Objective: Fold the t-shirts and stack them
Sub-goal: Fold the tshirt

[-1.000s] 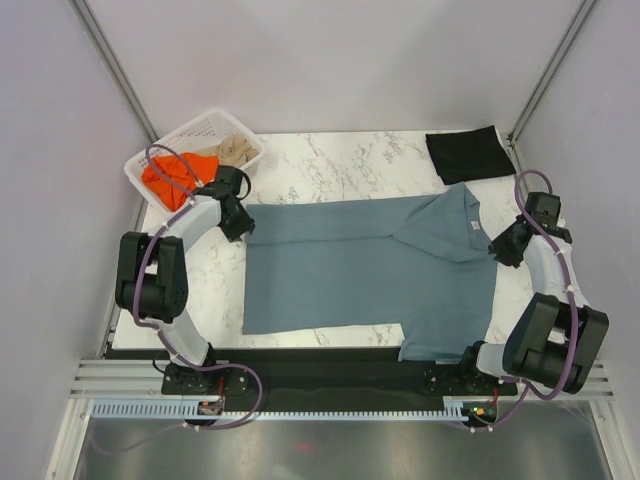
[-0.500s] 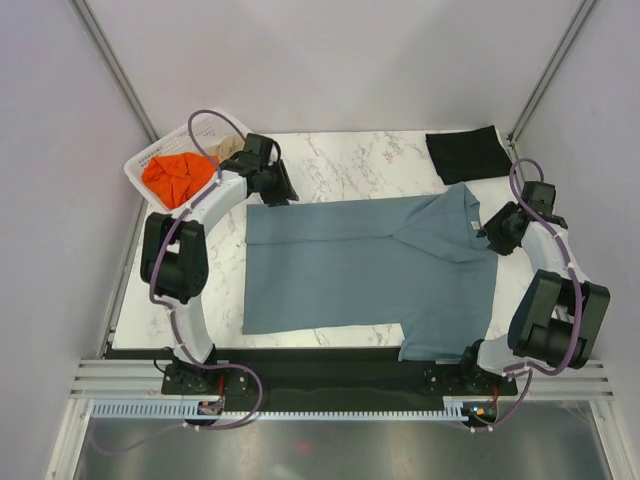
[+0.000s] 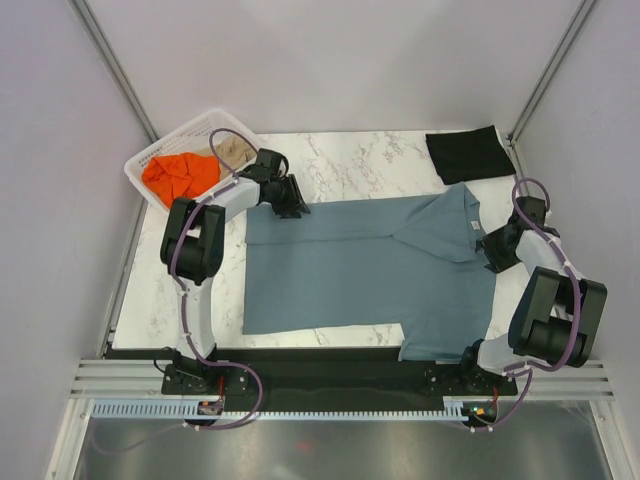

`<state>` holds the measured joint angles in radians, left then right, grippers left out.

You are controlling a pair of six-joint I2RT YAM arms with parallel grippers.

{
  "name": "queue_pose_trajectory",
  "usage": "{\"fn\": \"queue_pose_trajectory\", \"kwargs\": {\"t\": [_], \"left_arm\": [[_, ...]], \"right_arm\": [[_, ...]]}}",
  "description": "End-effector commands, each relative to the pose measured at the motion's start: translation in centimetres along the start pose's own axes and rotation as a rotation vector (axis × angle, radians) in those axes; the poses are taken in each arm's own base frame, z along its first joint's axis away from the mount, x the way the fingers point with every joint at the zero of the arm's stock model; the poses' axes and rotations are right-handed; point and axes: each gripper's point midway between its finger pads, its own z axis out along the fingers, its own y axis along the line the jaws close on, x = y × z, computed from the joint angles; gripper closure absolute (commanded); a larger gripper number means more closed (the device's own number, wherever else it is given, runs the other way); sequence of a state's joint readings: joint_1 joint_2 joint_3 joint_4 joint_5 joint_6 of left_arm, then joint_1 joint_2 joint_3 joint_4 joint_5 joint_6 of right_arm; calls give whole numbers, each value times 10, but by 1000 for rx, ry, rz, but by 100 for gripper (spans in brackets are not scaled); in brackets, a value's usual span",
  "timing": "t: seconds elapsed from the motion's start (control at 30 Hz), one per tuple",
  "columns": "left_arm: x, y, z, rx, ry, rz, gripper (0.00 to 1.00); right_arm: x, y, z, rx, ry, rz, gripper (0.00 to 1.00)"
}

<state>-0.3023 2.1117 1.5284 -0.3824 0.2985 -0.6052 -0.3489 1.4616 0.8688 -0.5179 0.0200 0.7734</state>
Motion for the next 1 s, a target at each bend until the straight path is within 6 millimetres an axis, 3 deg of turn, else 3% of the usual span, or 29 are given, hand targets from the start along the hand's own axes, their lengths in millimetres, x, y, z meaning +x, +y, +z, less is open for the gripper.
{"fn": "queue_pose_trajectory", "kwargs": {"t": [0.0,0.17,0.37,0.97], "left_arm": [[-7,-1,7,14,-30,11,58],[-3,21,16,-66,-40,10,58],[5,29,26,-80,-14,-11,59],[9,27,24,-75,-5,-38,59]], "right_arm": [[-12,5,-1,-2,-71,150,45],[-31,10,-6,-4,-149,218,46],[-24,5,-2,9,-135,292,45],[-10,16,4,-71,-117,342,50]]}}
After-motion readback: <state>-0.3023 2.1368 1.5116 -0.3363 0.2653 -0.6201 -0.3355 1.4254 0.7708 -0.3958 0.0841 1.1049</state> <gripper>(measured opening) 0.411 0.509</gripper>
